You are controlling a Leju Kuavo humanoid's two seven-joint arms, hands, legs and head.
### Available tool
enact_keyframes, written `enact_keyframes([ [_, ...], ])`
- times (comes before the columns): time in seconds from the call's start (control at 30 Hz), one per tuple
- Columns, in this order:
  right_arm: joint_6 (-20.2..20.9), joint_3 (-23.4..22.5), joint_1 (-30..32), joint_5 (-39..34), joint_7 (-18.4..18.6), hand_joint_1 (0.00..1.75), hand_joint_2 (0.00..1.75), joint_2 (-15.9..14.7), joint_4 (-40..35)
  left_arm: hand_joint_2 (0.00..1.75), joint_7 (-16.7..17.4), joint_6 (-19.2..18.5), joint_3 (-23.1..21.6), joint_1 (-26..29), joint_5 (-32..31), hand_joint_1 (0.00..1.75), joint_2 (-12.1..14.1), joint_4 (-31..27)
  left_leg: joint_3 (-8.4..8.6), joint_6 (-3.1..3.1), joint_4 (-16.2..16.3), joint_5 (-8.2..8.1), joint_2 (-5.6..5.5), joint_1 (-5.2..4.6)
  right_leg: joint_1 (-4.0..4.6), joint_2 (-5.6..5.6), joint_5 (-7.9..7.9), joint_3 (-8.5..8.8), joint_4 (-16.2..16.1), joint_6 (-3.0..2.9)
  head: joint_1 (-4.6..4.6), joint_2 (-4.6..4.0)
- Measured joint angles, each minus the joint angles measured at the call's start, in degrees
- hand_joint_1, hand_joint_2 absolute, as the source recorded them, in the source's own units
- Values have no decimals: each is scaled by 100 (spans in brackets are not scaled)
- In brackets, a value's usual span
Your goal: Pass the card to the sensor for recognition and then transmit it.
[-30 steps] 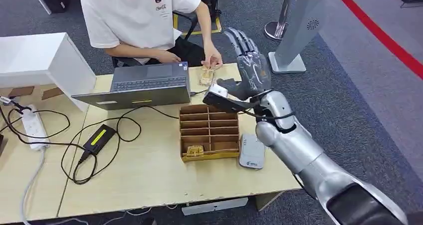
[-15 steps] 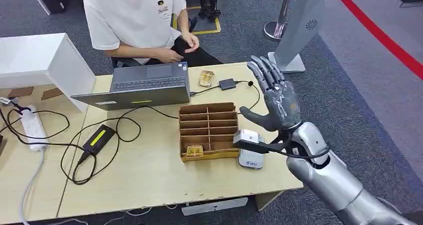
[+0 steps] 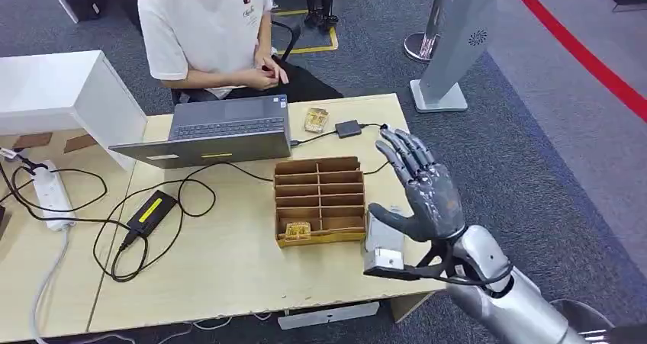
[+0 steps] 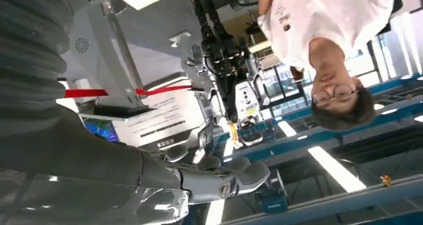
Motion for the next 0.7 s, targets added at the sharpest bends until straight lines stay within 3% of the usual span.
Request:
enact_keyframes([
  [0.4,26,266,459,55,-59,0,175,24,68,175,-17,15,13,0,13,0,0,0,-1,0,0,1,0,0,0,-1,0,1,0,0,0,-2],
  [0.7,37,566,644,-17,-57,0,175,345,455,175,24,35,13,-2,-2,0,0,0,-1,0,-2,1,1,1,0,0,0,0,1,0,2,-2],
])
